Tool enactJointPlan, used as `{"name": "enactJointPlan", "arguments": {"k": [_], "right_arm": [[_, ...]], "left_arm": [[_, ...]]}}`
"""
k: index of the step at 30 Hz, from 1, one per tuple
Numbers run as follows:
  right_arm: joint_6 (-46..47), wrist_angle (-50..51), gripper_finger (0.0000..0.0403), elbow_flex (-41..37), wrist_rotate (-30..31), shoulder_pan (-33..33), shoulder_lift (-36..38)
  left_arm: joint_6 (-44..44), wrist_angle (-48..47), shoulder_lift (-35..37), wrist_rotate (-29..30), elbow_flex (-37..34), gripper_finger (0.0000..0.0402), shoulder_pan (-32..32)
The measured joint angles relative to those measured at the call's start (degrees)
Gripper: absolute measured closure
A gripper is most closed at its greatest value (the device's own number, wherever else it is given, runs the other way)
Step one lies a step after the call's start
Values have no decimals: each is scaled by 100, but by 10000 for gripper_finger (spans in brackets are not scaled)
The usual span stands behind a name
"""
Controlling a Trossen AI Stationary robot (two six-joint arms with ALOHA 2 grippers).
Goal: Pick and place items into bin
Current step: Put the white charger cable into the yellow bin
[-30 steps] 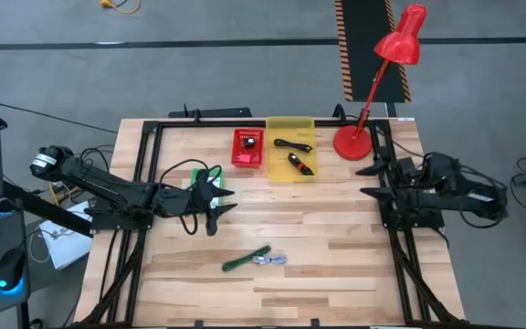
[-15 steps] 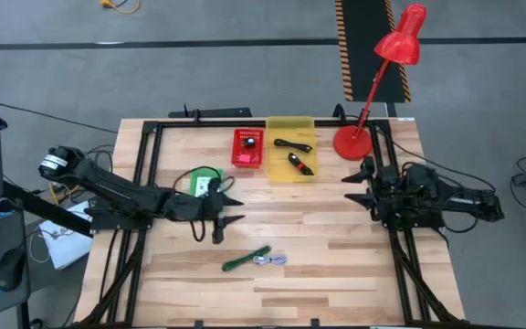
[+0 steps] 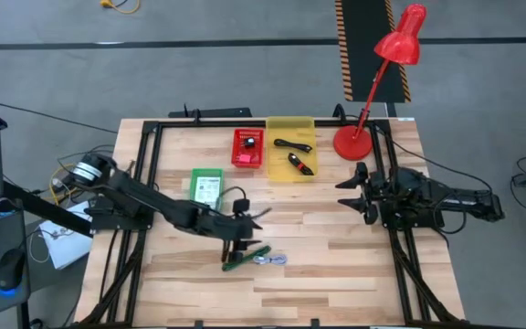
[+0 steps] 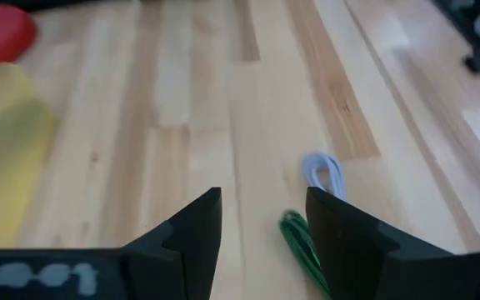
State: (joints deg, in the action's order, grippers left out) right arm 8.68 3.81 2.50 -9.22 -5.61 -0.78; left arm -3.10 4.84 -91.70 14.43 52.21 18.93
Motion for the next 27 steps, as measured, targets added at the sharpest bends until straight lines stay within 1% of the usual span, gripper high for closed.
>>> {"name": "enactJointPlan", "arguments": {"k": [6,13,17,22,27], "right_arm": [[-8,0,171,0,-6,0,0],[-8,0,171,0,-6,0,0],[-10,2,171,0,-1,0,0],[-15,4,171,0,1,0,0],[-17,5,171,0,7,0,0]], "left_arm": [[-14,-946,-613,-32,619,237,219],[-278,-974,-977,-154,922,237,356],[-520,-996,-977,-220,935,237,368],[-605,-1016,-977,-217,935,237,391],[-803,-1008,-977,25,935,237,407]]}}
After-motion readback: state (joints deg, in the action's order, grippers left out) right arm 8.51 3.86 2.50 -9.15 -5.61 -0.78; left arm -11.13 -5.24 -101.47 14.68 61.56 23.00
